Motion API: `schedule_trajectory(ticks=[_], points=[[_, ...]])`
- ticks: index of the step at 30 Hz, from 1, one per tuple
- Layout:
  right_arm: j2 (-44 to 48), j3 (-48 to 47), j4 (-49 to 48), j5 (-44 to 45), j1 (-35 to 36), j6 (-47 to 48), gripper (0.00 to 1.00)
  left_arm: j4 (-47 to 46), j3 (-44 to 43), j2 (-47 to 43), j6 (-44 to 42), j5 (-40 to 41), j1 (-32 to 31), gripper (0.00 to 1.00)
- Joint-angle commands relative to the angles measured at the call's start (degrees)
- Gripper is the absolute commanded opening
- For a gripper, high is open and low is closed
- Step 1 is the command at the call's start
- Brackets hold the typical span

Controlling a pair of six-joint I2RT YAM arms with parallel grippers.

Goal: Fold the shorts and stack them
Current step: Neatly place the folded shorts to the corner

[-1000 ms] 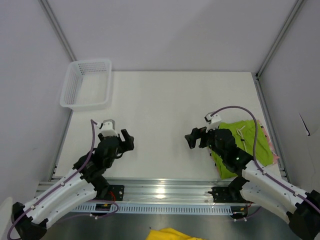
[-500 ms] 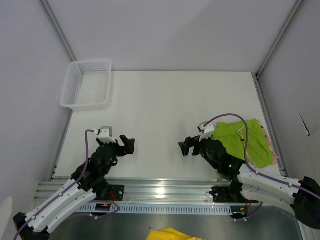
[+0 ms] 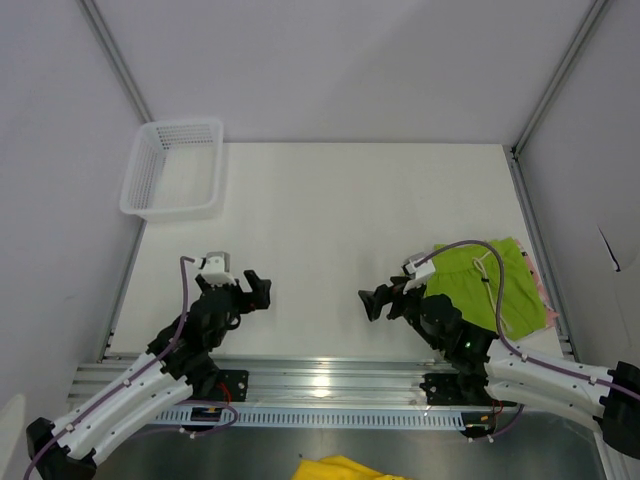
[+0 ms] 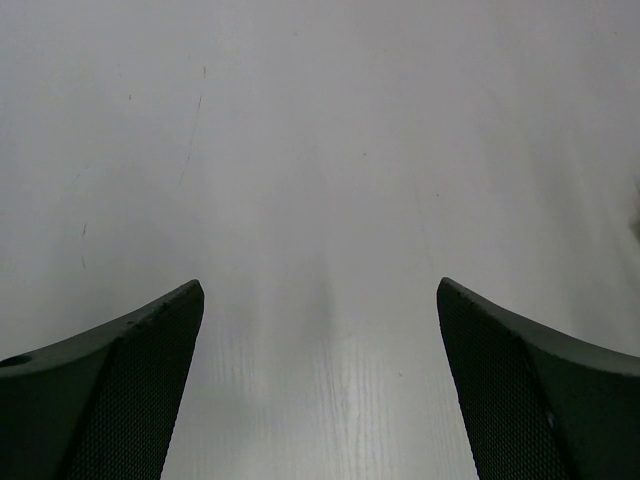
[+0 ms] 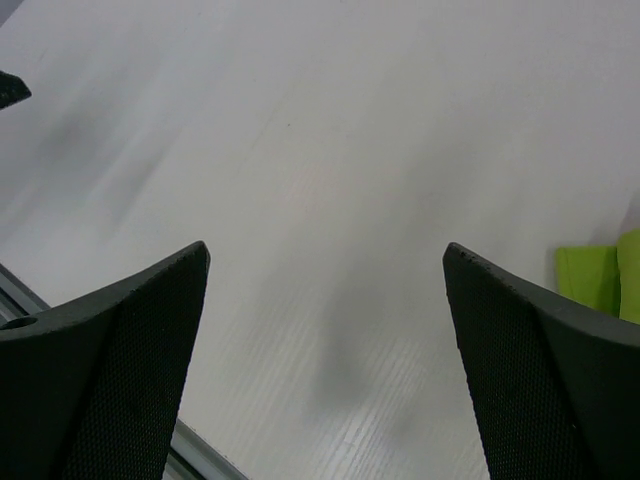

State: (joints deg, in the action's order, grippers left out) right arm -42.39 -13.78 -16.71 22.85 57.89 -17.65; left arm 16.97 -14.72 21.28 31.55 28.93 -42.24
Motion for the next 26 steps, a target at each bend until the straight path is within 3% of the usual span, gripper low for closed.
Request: schedule_trajectory(ticks=[1,10,26], points=[[3.1,1.5,-4.0,3.4,0.6,1.0,0.99,-1.7,-0.7,0.2,0.7,0.4,0.1,0.99],[7.9,3.9,-4.4,3.3,0.6,0.9,0.99,-1.7,1.4,-6.5,0.2,-0.5,0.1,0.99],[8.9,4.5,-4.4,2.8,0.6,1.0,0.99,-3.3,1.4,-5.8,-1.7,-3.4,0.1,0.99]])
